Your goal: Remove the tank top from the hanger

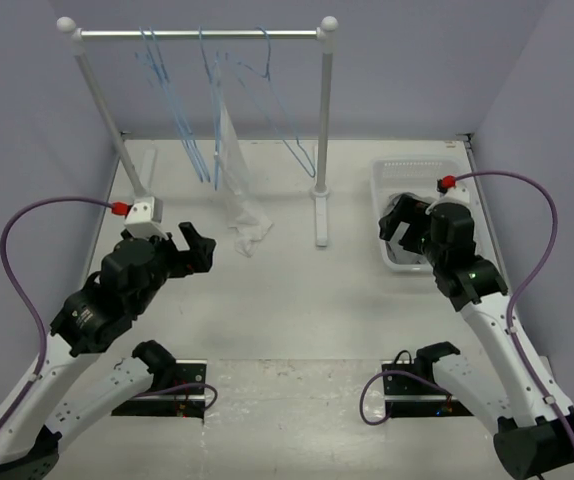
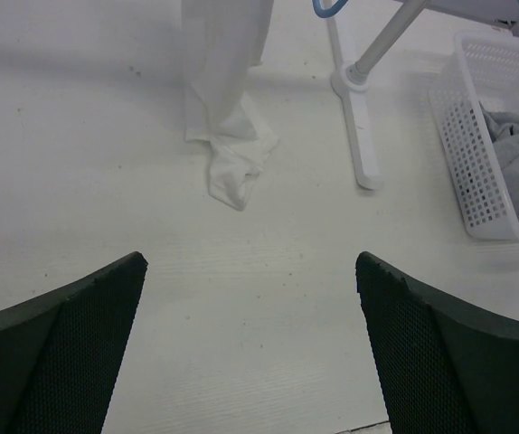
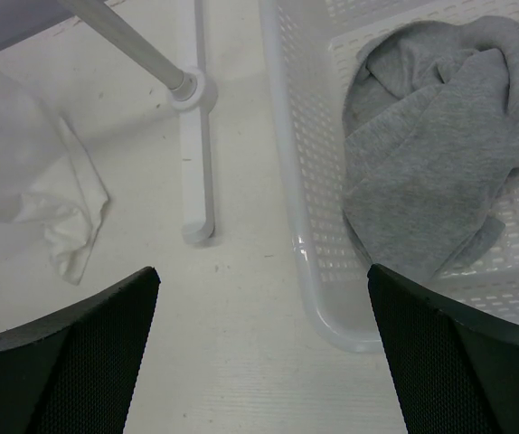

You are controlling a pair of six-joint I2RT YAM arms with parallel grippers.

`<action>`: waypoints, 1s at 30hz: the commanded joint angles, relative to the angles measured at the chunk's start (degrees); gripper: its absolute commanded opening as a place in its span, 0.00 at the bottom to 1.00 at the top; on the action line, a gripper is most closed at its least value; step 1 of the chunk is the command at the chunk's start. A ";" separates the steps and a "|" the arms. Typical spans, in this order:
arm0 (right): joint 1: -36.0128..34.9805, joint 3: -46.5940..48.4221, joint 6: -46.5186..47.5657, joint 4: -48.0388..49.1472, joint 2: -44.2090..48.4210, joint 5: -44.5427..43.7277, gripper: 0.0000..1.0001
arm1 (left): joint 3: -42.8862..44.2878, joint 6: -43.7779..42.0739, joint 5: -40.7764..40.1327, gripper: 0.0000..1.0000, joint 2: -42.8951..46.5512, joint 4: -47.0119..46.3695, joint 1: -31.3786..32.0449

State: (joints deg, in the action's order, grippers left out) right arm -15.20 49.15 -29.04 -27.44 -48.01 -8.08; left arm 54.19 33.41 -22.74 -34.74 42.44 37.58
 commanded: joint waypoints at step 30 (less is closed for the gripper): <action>0.08 -0.81 2.49 1.43 0.20 2.72 0.99 | 57.16 -17.76 -0.47 1.00 -56.92 -18.43 -13.06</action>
State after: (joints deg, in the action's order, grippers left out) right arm -15.20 48.38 -27.57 -27.03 -48.56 -5.32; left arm 107.13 18.31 -24.47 -90.89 29.39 24.93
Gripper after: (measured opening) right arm 0.990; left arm 0.998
